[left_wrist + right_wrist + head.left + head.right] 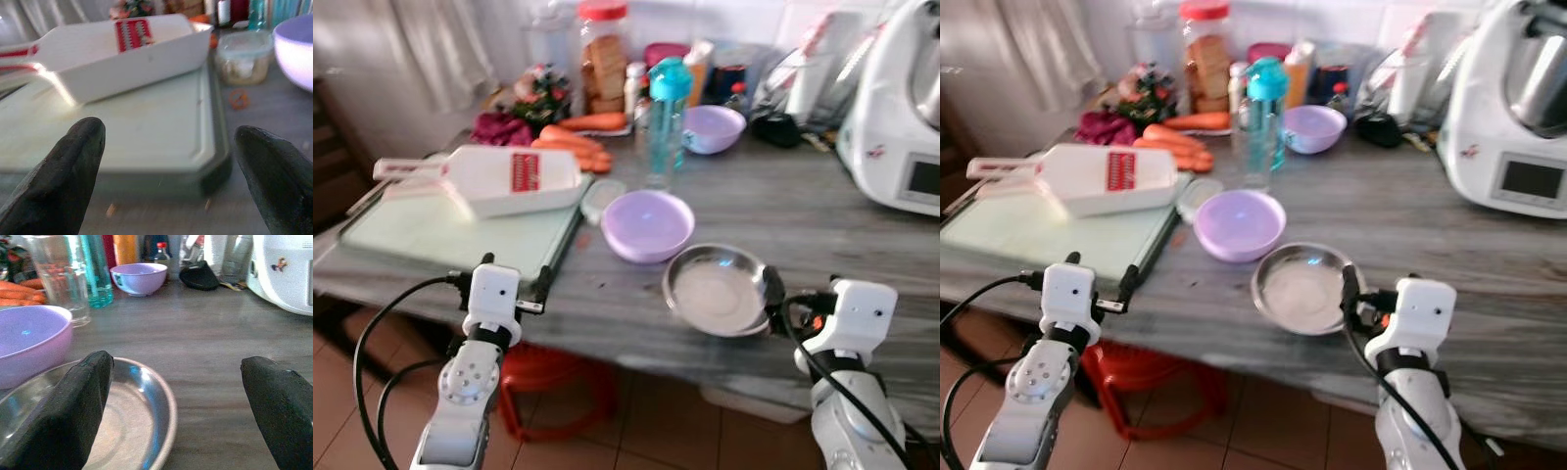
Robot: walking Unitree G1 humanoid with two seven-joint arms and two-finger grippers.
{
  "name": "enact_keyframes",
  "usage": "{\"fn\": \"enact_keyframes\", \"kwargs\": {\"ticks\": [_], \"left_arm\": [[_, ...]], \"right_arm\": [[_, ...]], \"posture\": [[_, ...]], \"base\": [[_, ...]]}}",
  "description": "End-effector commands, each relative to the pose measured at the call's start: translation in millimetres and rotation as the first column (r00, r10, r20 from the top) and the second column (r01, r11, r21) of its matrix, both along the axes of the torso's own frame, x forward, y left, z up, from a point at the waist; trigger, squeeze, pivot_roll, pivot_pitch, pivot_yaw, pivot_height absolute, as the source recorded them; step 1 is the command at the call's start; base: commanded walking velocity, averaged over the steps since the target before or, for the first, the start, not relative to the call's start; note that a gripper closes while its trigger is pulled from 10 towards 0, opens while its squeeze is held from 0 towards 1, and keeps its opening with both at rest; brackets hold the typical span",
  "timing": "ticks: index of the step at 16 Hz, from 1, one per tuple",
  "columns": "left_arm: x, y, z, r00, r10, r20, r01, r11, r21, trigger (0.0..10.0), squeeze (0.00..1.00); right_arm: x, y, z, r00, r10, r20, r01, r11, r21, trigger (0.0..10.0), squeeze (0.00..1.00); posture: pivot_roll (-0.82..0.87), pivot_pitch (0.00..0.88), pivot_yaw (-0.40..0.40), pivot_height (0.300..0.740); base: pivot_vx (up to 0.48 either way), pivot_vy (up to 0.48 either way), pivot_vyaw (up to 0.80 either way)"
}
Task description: Setting the table
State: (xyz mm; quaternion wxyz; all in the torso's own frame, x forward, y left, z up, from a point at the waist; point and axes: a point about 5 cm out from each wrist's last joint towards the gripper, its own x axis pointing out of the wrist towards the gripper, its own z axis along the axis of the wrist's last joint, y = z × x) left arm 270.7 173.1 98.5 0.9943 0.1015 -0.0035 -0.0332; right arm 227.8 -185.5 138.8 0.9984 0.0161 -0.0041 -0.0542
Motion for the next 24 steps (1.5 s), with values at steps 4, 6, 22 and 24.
{"fn": "enact_keyframes", "kwargs": {"ticks": [4, 6, 22, 24], "left_arm": [[0.2, -0.7, -5.4, 0.999, -0.004, -0.033, 0.004, 1.000, -0.002, 10.0, 0.00], [0.9, -2.3, -4.9, 0.999, -0.011, -0.032, 0.011, 1.000, -0.002, 10.0, 0.00], [2.9, -10.3, -8.6, 0.995, -0.079, -0.057, 0.077, 0.997, -0.023, 10.0, 0.00], [3.2, -11.0, -8.4, 0.995, -0.088, -0.055, 0.087, 0.996, -0.027, 10.0, 0.00]], "right_arm": [[2.2, -3.6, -2.8, 1.000, -0.004, -0.016, 0.004, 1.000, -0.010, 10.0, 0.00], [4.7, -2.5, -2.4, 1.000, 0.001, -0.016, -0.001, 1.000, -0.008, 10.0, 0.00], [9.8, -11.4, -1.0, 1.000, -0.022, -0.011, 0.022, 0.999, -0.049, 10.0, 0.00], [9.9, -12.8, -1.2, 0.999, -0.034, -0.012, 0.034, 0.998, -0.050, 10.0, 0.00]], "posture": [[-0.05, 0.005, 0.017, 0.740], [-0.04, 0.004, 0.016, 0.740], [-0.05, 0.003, 0.015, 0.740], [-0.05, 0.005, 0.018, 0.740]], "base": [[-0.289, 0.000, 0.00], [-0.294, 0.000, 0.00], [-0.302, 0.000, 0.00], [-0.259, 0.000, 0.00]]}}
